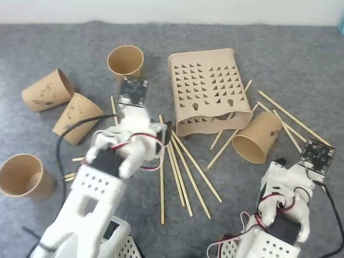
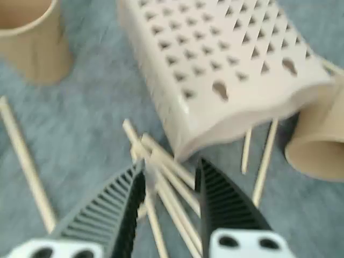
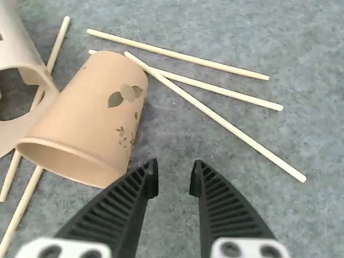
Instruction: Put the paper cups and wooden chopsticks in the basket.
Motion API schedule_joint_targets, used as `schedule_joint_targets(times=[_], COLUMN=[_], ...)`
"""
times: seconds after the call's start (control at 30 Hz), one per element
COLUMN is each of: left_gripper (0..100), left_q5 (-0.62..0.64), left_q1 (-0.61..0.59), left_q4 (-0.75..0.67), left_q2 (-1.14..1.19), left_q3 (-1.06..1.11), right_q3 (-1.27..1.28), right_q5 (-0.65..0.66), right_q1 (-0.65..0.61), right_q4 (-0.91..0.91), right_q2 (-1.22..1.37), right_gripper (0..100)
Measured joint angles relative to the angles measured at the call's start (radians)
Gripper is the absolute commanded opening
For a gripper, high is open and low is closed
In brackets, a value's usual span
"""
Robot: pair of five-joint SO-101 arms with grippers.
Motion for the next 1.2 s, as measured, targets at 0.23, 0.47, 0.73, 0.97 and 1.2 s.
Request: schedule_joint_targets(times=[0.23, 0.47, 0.73, 0.97, 1.2], left_gripper=[22, 24, 24, 24, 24], left_q5=[0.0, 0.0, 0.0, 0.002, 0.009], left_q1=[0.023, 0.086, 0.091, 0.081, 0.066], left_q4=[-0.33, -0.361, -0.542, -0.727, -0.769], left_q2=[0.163, 0.181, 0.189, 0.267, 0.512], left_q3=[0.152, 0.155, 0.227, 0.279, 0.189], right_q3=[0.0, 0.021, 0.021, 0.021, 0.021], right_q5=[-0.006, -0.006, -0.006, -0.006, -0.006], right_q1=[0.006, 0.006, 0.006, 0.006, 0.006], right_q4=[-0.009, -0.054, -0.055, -0.055, -0.055], right_q2=[0.0, 0.0, 0.0, 0.0, 0.0], right_gripper=[11.2, 11.2, 11.2, 11.2, 11.2])
